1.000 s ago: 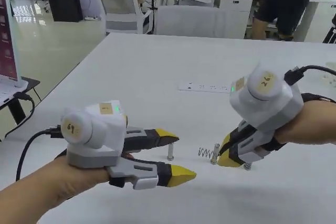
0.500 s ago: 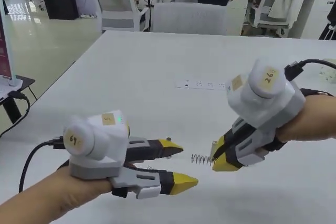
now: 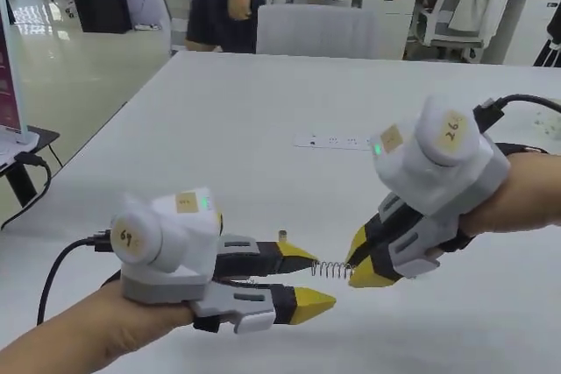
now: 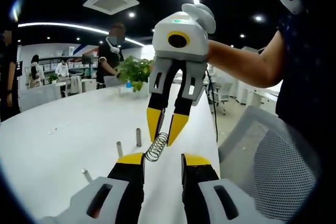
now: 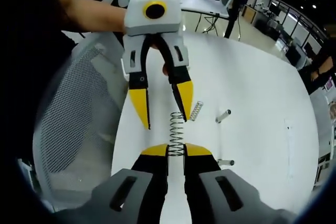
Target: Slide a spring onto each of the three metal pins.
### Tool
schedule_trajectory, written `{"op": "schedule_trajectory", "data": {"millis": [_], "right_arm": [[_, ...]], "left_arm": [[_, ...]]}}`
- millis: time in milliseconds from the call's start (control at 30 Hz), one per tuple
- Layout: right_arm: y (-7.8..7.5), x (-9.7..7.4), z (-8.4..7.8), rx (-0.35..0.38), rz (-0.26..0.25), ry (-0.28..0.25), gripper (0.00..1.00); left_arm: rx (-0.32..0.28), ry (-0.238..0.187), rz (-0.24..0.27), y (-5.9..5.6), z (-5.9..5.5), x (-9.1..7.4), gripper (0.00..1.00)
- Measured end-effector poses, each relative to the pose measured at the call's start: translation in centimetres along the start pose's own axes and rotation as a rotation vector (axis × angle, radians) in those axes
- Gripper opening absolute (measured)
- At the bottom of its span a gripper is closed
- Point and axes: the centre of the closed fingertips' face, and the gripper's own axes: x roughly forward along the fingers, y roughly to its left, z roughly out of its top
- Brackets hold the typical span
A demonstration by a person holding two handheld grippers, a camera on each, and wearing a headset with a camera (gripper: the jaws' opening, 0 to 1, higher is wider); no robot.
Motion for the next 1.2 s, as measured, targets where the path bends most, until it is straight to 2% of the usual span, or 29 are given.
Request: {"op": "schedule_trajectory", "data": {"millis": [333,733,967,1200], "right_arm": [[0.7,0.2,0.0,-0.073,0.023,0.007,0.08],[0.9,0.2,0.2,-0.1,0.027,0.013,0.08],[1.0,0.0,0.1,-0.1,0.02,0.015,0.08],[1.1,-0.1,0.1,-0.068,0.018,0.012,0.09]], "left_arm": [[0.003,-0.001,-0.014,-0.3,0.0,0.1,0.14],[0.028,0.003,-0.008,-0.2,0.0,0.0,0.03],[0.027,0.001,-0.012,-0.4,0.1,0.1,0.02],[0.022,-0.003,-0.025,-0.7,0.1,0.2,0.02]]}}
